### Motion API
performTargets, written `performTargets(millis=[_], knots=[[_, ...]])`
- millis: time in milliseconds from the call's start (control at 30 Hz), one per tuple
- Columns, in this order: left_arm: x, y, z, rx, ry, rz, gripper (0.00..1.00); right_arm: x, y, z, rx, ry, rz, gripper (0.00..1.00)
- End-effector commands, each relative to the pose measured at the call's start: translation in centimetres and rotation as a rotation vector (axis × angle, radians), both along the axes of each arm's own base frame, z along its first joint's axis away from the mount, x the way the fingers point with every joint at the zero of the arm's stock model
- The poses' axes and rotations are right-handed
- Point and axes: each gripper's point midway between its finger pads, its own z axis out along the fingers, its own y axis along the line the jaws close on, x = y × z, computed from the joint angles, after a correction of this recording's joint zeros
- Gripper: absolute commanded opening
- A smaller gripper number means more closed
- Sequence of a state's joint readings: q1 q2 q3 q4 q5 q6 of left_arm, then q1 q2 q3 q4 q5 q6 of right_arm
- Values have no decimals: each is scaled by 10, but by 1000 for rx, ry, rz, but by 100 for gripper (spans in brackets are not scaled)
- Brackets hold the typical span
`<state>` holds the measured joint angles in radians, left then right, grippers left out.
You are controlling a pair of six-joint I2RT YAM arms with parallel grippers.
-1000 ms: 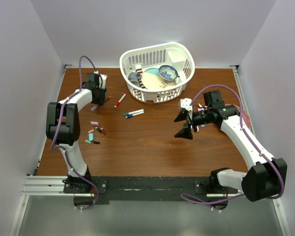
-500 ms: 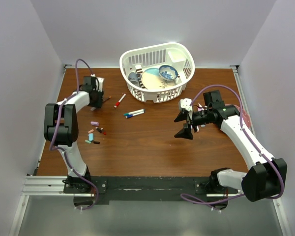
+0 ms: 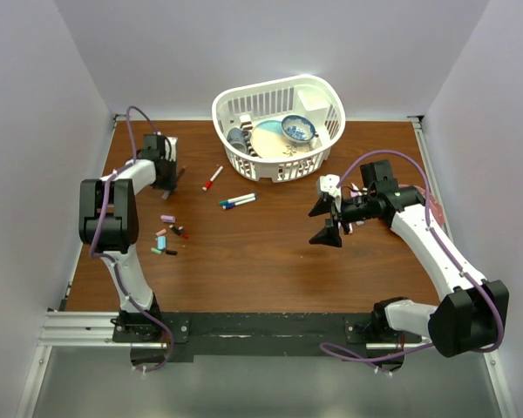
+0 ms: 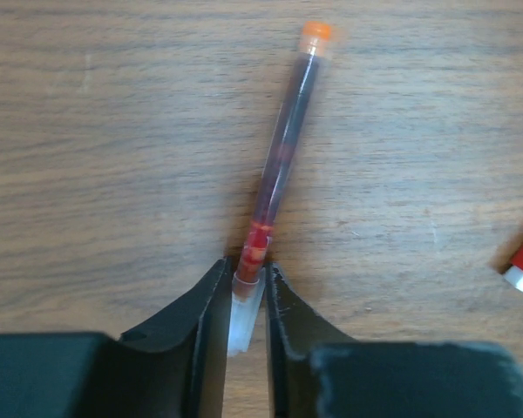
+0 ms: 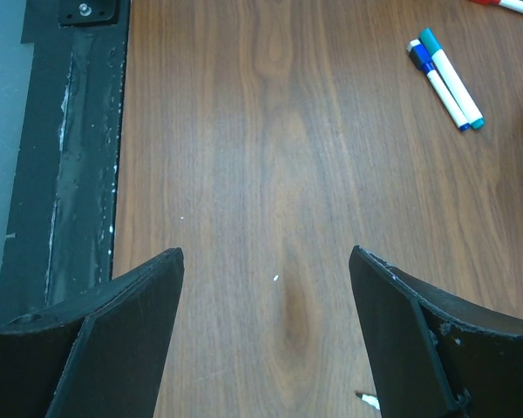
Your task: Open the pen caps
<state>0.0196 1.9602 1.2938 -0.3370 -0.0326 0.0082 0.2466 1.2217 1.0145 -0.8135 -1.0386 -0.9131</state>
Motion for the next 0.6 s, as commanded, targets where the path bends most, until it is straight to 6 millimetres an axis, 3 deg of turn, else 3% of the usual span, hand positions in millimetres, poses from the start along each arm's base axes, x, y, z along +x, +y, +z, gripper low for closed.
performTargets(millis=[0, 133, 200, 367, 567], knots=[[-12, 10, 0, 16, 22, 91, 20, -4, 1, 4, 17, -15, 20, 80], [-14, 5, 10, -16, -5, 101, 13, -4, 1, 5, 19, -13, 20, 80], [-12, 1, 24, -41, -43, 99, 11, -5, 1, 6, 23, -15, 23, 80], [-16, -22, 58, -162, -139, 61, 9, -5, 1, 5, 22, -14, 28, 80], [-38, -53, 76, -326, -170, -8, 9, -9, 2, 2, 30, -18, 57, 80]])
